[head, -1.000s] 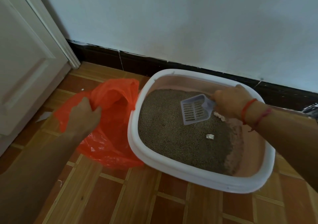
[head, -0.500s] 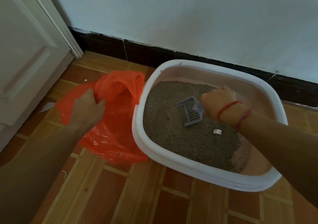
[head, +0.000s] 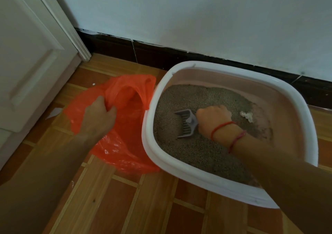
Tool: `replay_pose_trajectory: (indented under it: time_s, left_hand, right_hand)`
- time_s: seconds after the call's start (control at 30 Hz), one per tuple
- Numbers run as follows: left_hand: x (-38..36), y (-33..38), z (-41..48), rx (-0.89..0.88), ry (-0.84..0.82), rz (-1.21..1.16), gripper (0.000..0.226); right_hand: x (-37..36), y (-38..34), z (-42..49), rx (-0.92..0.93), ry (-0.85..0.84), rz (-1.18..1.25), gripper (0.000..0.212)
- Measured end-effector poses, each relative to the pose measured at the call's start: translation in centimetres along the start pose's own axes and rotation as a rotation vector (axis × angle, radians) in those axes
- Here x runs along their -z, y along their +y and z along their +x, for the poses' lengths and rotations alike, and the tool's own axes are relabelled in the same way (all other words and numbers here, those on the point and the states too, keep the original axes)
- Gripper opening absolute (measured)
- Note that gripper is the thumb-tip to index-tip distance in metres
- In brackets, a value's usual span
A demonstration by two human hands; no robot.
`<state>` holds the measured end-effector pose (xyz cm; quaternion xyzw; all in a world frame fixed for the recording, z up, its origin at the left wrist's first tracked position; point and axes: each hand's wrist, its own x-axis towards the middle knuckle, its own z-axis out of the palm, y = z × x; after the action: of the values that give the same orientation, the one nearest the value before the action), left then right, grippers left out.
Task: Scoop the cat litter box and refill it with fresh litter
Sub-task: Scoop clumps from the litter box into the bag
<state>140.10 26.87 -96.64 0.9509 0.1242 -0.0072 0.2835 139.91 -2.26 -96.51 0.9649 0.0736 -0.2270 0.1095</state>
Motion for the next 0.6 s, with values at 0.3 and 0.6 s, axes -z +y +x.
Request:
replay_pose_trajectory:
  time_s: [0.3, 0.6]
  left_hand:
    - [-0.9, -0.1, 0.3, 0.011, -0.038, -0.048, 0.014]
    - [-0.7, 0.2, 0.6, -0.009, -0.040, -0.049, 0.014]
  right_hand:
    - [-0.6, -3.7, -1.3, -0.005, 0.059, 0.078, 0.017]
    - [-3.4, -1.8, 0.9, -0.014, -0.068, 0.473, 0.034]
